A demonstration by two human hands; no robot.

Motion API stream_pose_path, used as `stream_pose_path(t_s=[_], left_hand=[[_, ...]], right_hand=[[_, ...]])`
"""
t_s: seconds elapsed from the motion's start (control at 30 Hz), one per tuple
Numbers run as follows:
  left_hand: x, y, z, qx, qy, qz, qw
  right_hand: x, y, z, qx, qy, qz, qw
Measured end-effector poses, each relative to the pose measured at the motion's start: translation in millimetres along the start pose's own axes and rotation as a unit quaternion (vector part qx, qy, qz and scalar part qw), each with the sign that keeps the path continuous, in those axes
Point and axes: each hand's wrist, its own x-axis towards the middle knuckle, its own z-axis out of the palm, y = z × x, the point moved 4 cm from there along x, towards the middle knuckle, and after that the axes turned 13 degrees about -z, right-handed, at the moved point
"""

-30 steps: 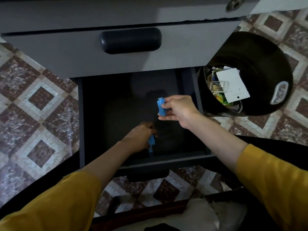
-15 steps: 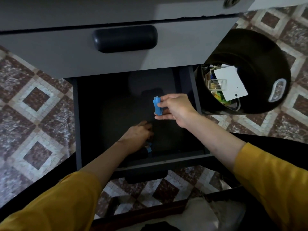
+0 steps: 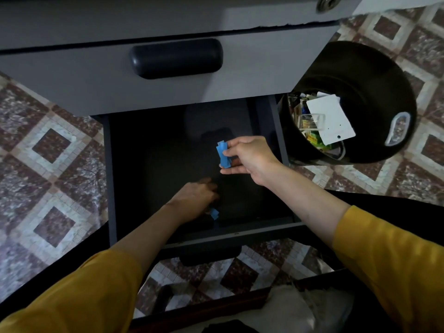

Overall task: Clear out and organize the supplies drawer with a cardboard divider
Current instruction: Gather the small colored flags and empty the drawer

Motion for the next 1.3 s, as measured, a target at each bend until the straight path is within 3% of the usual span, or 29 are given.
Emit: stream_pose_path(t_s=[0.33,0.47,0.57,0.67,0.83,1.03,1.17,1.3], left_hand=[[2,-1,1,-0.047,-0.017,-0.042,0.998],[1,-5,-7,-0.118,-0.066,-0.104,0.985],[-10,-13,-23,-0.250,-0.067,-0.149,0.954],[-33,-19,-41,-0.404,-0.078,-0.182,0.893],[-72,-30,-68,-0.454,0.026,-0.227,0.861],[-105,-39,-82,-0.490,0.078,-0.239,0.835],[-106,-38,-87,-0.587,0.117,-0.215,0.771],[-93,-38,-101,-0.632,0.138,-0.201,0.736]], right_hand=[[-1,1,2,-0.019,-0.014,-0.003,1.000],[-1,-2,4,-0.051,0.002,-0.020,0.999],[-4,-9,8,-0.018,0.002,-0.023,1.000],[-12,-16,10,0.004,-0.019,-0.029,0.999],[-29,-26,10,-0.051,-0.034,-0.088,0.994],[-47,-44,5,-0.155,-0.101,-0.161,0.969],[-47,-45,-3,-0.158,-0.103,-0.168,0.967],[-39,-45,-1,-0.117,-0.079,-0.178,0.974]])
